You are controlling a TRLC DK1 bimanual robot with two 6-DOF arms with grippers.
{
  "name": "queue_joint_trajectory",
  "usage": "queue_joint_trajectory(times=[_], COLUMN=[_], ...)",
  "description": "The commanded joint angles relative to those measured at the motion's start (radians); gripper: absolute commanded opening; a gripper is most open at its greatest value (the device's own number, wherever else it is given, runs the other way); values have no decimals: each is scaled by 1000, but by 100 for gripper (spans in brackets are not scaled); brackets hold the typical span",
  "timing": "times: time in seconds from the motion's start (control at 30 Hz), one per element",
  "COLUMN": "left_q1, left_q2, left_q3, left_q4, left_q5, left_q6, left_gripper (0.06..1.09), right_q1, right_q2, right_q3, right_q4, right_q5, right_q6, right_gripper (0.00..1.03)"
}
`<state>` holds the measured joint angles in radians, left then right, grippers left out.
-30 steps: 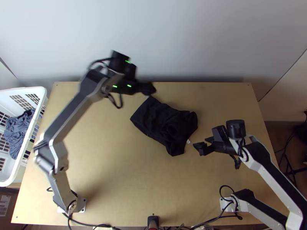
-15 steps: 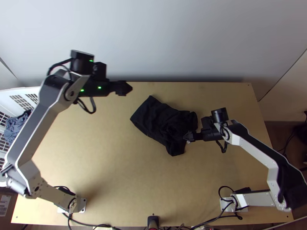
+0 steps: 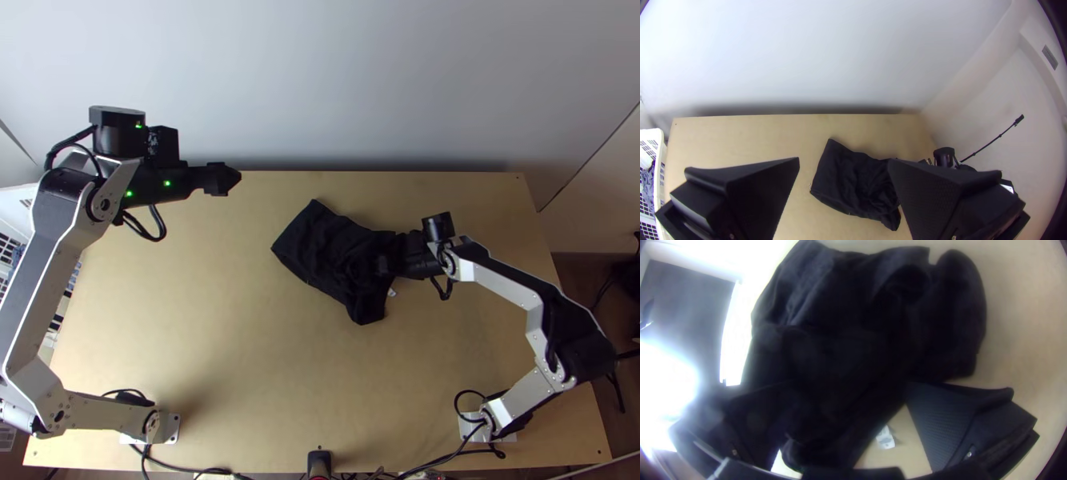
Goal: Fold the t-shirt
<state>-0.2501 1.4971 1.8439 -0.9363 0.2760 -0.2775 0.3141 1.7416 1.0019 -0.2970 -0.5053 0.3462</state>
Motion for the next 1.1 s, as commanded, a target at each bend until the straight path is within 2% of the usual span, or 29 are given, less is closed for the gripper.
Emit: queue_joint_trajectory(times=[0.0, 0.33, 0.37, 0.43, 0.47, 0.67, 0.7, 0.8, 1.07], left_q1=[55, 137, 141, 143, 144, 172, 186, 215, 249], left_q2=[-40, -72, -77, -84, -89, -109, -110, -127, -193], left_q3=[-57, -133, -152, -176, -187, -206, -209, -232, -293], left_q4=[2, 16, 27, 34, 44, 56, 56, 56, 56], left_q5=[-1, -1, 0, -1, -1, 0, 0, 3, 22], left_q6=[37, 90, 90, 93, 93, 107, 109, 115, 118], left_gripper=[102, 102, 102, 102, 102, 102, 102, 102, 102], right_q1=[48, 155, 163, 175, 183, 180, 164, 98, -152], right_q2=[108, 246, 263, 289, 294, 288, 285, 277, 196], right_q3=[106, 253, 276, 325, 343, 311, 302, 270, 238], right_q4=[50, 53, 52, 24, 6, -11, -11, 2, 2], right_q5=[7, 91, 93, 100, 109, 171, 179, 217, 241], right_q6=[86, 116, 112, 89, 70, -29, -47, -108, -228], right_gripper=[99, 99, 96, 83, 73, 6, 3, 3, 3])
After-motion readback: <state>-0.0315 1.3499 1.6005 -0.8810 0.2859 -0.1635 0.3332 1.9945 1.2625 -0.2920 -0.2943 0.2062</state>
